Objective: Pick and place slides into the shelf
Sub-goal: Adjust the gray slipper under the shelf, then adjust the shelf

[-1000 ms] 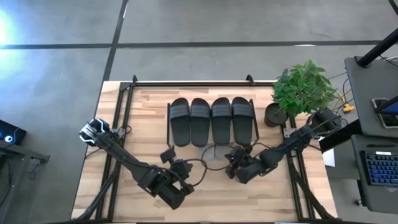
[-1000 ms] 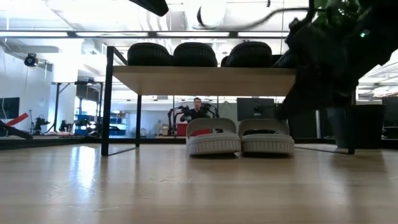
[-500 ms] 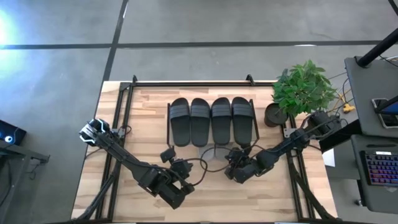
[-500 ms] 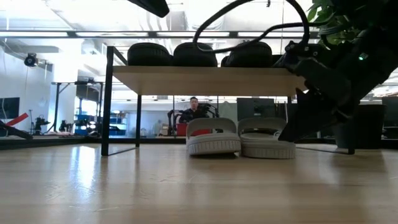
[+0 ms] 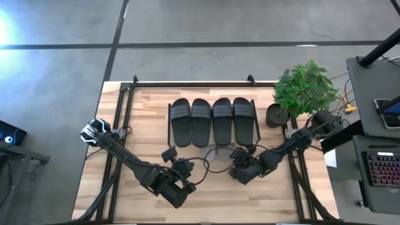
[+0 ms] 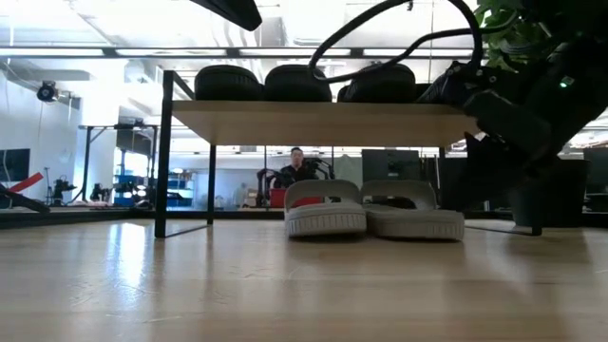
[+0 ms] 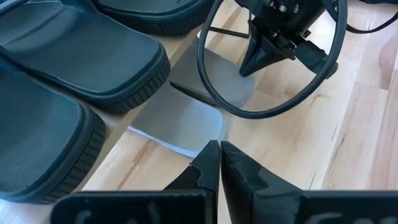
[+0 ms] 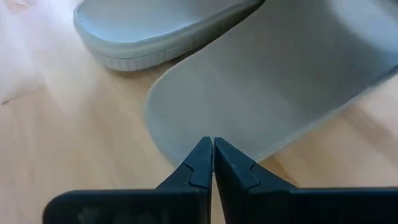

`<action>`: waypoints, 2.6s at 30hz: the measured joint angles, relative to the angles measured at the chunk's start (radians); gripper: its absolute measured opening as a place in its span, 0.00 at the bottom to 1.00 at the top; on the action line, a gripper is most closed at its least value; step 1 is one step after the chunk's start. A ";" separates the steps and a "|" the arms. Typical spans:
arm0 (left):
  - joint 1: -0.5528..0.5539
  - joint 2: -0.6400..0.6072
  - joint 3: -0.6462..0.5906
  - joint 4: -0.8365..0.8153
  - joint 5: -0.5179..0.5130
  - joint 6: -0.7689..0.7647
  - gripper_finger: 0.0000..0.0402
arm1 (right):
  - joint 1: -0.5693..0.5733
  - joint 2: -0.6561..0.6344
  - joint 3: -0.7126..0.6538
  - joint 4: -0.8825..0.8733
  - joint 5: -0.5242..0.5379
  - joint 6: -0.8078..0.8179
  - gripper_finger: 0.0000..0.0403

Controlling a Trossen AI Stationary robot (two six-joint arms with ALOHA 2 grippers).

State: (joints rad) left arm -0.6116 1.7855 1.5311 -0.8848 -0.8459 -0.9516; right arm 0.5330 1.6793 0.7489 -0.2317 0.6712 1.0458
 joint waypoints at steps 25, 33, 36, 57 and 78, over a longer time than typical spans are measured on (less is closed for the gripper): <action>0.062 -0.034 0.024 0.160 0.014 0.156 0.00 | 0.133 -0.270 0.155 -0.041 -0.038 -0.279 0.02; 0.086 -0.098 0.019 0.178 0.002 0.206 0.00 | 0.241 -0.251 0.099 -0.057 -0.019 -0.030 0.02; 0.090 -0.124 0.016 0.020 0.004 0.143 0.00 | 0.266 -0.241 0.095 -0.071 -0.012 0.021 0.02; 0.073 -0.499 -0.507 -0.310 0.012 -0.447 0.00 | 0.293 -0.218 0.092 -0.124 0.064 0.112 0.02; 0.087 -0.636 -0.751 0.051 -0.148 -0.133 0.00 | 0.276 -0.219 0.092 -0.236 0.034 0.188 0.02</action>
State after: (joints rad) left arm -0.5250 1.1492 0.7799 -0.8335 -0.9939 -1.0849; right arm 0.8089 1.4605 0.8410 -0.4677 0.7047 1.2333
